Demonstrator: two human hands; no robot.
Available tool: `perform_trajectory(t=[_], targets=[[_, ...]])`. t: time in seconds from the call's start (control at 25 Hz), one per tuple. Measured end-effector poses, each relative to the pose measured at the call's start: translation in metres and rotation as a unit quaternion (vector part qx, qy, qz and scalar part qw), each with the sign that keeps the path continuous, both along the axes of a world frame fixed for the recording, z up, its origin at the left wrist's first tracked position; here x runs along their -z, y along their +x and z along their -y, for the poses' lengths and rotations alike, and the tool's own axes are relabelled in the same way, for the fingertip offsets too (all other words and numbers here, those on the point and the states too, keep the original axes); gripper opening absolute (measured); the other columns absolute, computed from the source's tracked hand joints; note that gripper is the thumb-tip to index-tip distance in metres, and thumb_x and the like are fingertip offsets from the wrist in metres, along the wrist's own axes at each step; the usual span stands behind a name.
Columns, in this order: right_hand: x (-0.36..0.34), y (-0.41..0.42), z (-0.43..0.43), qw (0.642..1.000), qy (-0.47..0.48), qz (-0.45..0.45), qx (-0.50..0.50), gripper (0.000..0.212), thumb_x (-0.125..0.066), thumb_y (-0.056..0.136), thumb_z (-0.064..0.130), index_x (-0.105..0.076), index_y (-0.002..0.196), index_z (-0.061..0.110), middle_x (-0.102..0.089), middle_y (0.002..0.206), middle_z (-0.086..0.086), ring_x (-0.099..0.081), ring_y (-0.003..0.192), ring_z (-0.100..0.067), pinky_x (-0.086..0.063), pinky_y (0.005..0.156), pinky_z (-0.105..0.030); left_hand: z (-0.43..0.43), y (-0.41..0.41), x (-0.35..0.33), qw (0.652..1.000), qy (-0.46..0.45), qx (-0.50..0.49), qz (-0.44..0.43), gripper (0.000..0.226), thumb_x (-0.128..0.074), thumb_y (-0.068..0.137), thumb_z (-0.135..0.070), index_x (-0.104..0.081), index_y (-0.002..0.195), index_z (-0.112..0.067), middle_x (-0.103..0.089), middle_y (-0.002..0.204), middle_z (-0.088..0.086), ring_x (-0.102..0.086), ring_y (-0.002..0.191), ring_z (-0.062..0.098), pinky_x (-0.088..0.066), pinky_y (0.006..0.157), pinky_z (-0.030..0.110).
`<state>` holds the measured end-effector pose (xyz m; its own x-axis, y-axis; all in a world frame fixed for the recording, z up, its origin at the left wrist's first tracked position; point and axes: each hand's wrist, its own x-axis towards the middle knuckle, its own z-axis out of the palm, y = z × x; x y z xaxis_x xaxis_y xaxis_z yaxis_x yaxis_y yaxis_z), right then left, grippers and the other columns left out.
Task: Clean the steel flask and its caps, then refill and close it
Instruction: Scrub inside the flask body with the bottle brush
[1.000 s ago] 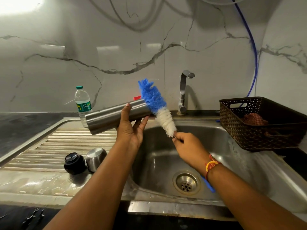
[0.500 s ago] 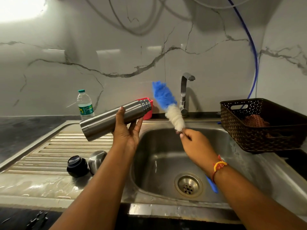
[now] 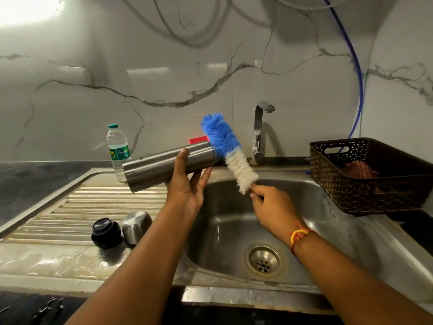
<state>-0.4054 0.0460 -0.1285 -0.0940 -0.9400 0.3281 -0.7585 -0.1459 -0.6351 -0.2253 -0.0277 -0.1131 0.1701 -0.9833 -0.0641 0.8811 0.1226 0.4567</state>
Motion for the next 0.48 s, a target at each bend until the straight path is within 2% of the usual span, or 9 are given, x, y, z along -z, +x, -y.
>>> perform_trajectory(t=[0.12,0.2,0.32,0.48], targets=[[0.004,0.0,-0.004,0.995,-0.033,-0.097,-0.004,0.035,-0.046,0.1,0.014,-0.061,0.131,0.023,-0.068,0.102,-0.007,-0.063,0.091,-0.022,-0.052,0.079,-0.035,0.004,0.01,-0.002,0.999,0.001,-0.019,-0.028,0.086,-0.092,0.071,-0.018,-0.045,0.142,-0.017,-0.065,0.128,0.02,-0.071,0.107,0.04,-0.063,0.074,0.054],[0.008,0.006,-0.006,0.99,-0.055,-0.131,-0.02,0.036,-0.044,0.099,0.012,-0.06,0.129,0.024,-0.063,0.096,-0.004,-0.06,0.086,-0.022,-0.05,0.074,-0.037,0.005,0.011,-0.002,0.999,0.012,-0.031,-0.037,0.087,-0.093,0.07,-0.018,-0.045,0.142,-0.016,-0.066,0.126,0.021,-0.072,0.104,0.04,-0.063,0.069,0.052],[0.011,0.014,0.0,0.988,-0.066,-0.142,-0.02,0.035,-0.041,0.1,0.011,-0.056,0.13,0.021,-0.053,0.091,0.001,-0.052,0.079,-0.016,-0.042,0.065,-0.03,0.001,0.001,0.001,0.999,0.019,-0.026,-0.021,0.084,-0.092,0.071,-0.017,-0.045,0.141,-0.018,-0.067,0.126,0.021,-0.072,0.105,0.039,-0.062,0.08,0.056],[0.013,0.013,-0.004,0.99,-0.045,-0.133,-0.03,0.034,-0.042,0.1,0.011,-0.058,0.128,0.021,-0.058,0.094,-0.001,-0.058,0.084,-0.019,-0.05,0.071,-0.033,0.008,0.014,-0.003,0.997,0.007,-0.03,-0.067,0.09,-0.094,0.067,-0.017,-0.045,0.142,-0.015,-0.067,0.125,0.021,-0.072,0.103,0.042,-0.062,0.078,0.056]])
